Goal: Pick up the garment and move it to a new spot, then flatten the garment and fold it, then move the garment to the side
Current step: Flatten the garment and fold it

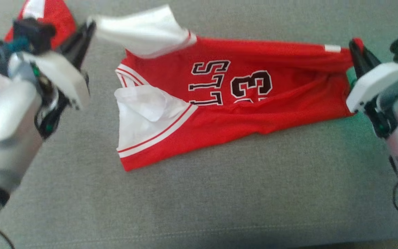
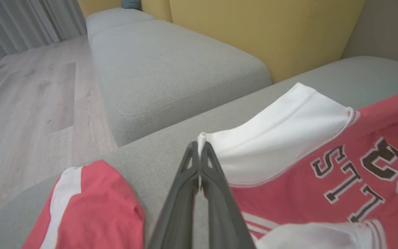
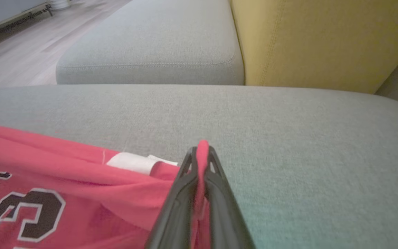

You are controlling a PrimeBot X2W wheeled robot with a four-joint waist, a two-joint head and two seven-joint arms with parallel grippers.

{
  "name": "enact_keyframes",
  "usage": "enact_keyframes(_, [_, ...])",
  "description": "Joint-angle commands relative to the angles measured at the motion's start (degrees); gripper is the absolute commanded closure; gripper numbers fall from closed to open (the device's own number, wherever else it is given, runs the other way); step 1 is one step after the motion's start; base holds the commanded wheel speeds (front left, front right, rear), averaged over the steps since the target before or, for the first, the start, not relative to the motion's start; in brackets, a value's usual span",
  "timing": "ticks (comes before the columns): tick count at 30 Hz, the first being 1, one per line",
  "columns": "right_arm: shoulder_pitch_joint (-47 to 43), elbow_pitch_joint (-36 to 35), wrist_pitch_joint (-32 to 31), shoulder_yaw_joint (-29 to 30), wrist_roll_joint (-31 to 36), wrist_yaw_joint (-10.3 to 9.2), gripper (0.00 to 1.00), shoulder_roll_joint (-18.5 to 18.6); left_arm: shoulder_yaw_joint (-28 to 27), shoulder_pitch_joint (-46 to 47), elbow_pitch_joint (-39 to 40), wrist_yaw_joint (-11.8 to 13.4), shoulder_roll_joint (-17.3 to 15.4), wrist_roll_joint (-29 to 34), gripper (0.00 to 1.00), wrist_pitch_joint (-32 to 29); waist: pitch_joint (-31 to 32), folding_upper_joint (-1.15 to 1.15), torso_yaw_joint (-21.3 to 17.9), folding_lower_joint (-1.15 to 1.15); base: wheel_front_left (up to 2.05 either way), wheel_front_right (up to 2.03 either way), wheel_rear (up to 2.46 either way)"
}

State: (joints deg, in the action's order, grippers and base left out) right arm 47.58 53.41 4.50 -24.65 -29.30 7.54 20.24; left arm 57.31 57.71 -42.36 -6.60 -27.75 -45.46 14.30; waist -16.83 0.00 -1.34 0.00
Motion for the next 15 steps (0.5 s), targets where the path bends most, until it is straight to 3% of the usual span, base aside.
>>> enact_keyframes(1, [-1.3, -2.0, -0.6, -1.2, -1.2, -0.05, 1.00, 1.8, -1.8, 0.6, 2.0, 0.0, -3.8, 0.0, 1.00, 0.4, 1.6, 0.00, 1.1, 0.00, 0.00, 0.00, 0.00])
enact_keyframes(11, [-8.8, -8.3, -8.7, -7.8, -8.8, -0.05, 1.00, 9.5, 2.5, -12.1, 20.5, 2.3, -12.4, -2.3, 1.00, -8.3, 5.7, 0.00, 3.5, 0.00, 0.00, 0.00, 0.00])
enact_keyframes(15, [-9.8, -9.6, -10.6, -9.1, -10.2, -0.05, 1.00, 11.1, 4.0, -15.5, 26.8, 4.1, -14.4, -3.2, 1.00, -11.5, 6.0, 0.00, 3.6, 0.00, 0.00, 0.00, 0.00])
